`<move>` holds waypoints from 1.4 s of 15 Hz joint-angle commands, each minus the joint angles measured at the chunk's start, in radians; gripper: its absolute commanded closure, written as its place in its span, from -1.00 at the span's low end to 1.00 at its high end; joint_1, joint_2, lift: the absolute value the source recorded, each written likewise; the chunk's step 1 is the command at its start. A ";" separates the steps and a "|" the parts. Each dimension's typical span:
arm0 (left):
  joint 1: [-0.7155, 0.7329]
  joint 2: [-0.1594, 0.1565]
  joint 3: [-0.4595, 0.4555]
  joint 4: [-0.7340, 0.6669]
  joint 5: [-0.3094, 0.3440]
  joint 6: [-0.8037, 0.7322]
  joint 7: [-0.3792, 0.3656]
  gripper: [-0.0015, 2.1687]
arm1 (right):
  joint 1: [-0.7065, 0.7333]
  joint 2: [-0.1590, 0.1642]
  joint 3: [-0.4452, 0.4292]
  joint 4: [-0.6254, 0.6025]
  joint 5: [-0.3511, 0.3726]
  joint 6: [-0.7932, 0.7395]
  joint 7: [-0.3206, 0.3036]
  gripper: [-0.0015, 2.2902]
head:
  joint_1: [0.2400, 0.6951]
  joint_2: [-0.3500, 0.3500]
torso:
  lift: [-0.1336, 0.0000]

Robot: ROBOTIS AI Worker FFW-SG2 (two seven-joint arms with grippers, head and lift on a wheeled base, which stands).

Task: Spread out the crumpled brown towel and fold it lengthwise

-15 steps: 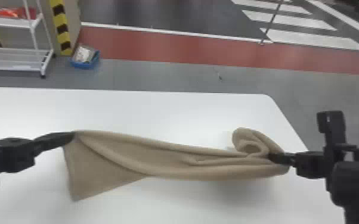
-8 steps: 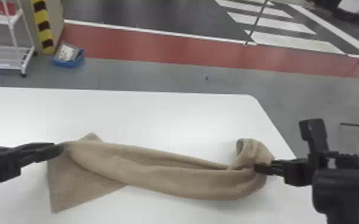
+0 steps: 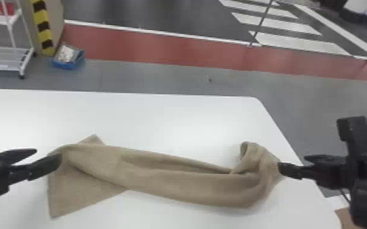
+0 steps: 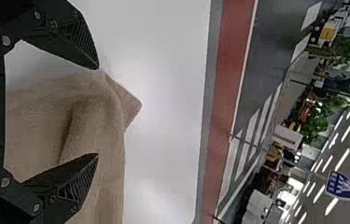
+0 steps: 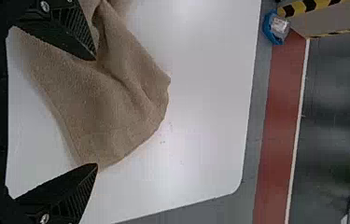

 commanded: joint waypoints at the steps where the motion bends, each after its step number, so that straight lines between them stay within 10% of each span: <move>1: 0.111 -0.006 -0.022 -0.051 -0.021 -0.141 -0.057 -0.76 | 0.000 -0.033 -0.054 0.027 0.020 -0.061 -0.025 -0.95 | 1.00 -1.00 | -0.86; 7: 0.249 0.003 -0.059 -0.044 -0.148 -0.467 -0.255 -0.75 | -0.006 -0.126 -0.217 0.128 0.015 -0.061 -0.034 -0.95 | 1.00 -1.00 | -0.86; 21: 0.163 0.058 -0.137 0.146 -0.285 -0.473 -0.295 -0.64 | 0.022 -0.188 -0.349 0.266 -0.007 -0.067 -0.037 -0.95 | 1.00 -1.00 | -0.86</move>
